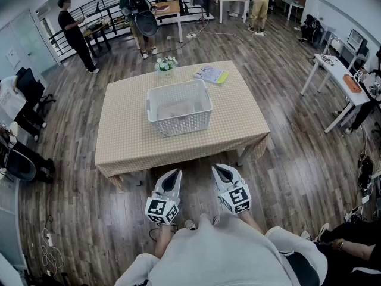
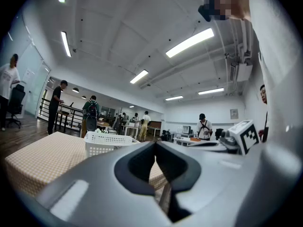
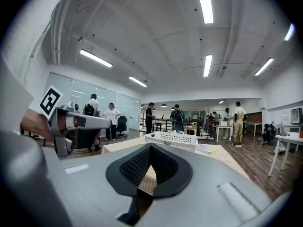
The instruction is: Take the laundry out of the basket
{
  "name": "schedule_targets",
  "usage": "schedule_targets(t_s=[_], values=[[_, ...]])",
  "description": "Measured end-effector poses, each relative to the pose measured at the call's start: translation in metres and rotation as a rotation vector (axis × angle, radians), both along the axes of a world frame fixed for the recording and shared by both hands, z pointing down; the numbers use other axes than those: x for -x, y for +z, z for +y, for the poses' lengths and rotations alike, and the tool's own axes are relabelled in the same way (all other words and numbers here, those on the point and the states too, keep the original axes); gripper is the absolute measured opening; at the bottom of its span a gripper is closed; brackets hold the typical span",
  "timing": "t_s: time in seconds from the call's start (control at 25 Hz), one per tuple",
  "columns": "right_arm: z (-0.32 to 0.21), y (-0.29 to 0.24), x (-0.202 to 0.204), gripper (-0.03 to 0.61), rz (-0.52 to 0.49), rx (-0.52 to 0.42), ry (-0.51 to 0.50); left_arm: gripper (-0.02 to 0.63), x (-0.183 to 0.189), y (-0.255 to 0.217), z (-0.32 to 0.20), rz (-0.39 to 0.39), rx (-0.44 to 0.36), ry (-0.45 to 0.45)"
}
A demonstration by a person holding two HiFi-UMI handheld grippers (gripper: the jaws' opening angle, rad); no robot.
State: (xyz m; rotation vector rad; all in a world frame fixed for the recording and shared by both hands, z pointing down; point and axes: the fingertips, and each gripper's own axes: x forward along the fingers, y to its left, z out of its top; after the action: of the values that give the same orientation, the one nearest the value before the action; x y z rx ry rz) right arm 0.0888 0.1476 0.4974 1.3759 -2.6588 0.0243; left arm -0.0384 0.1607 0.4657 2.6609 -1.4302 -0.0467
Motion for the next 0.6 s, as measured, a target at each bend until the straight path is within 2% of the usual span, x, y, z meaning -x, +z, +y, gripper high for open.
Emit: schedule_targets(t_s=[0.6], values=[[0.0058, 0.0029, -0.0004, -0.002, 0.0, 0.003, -0.029, 0.011, -0.0023, 0.0021, 0.0063, 0.0, 0.007, -0.03]])
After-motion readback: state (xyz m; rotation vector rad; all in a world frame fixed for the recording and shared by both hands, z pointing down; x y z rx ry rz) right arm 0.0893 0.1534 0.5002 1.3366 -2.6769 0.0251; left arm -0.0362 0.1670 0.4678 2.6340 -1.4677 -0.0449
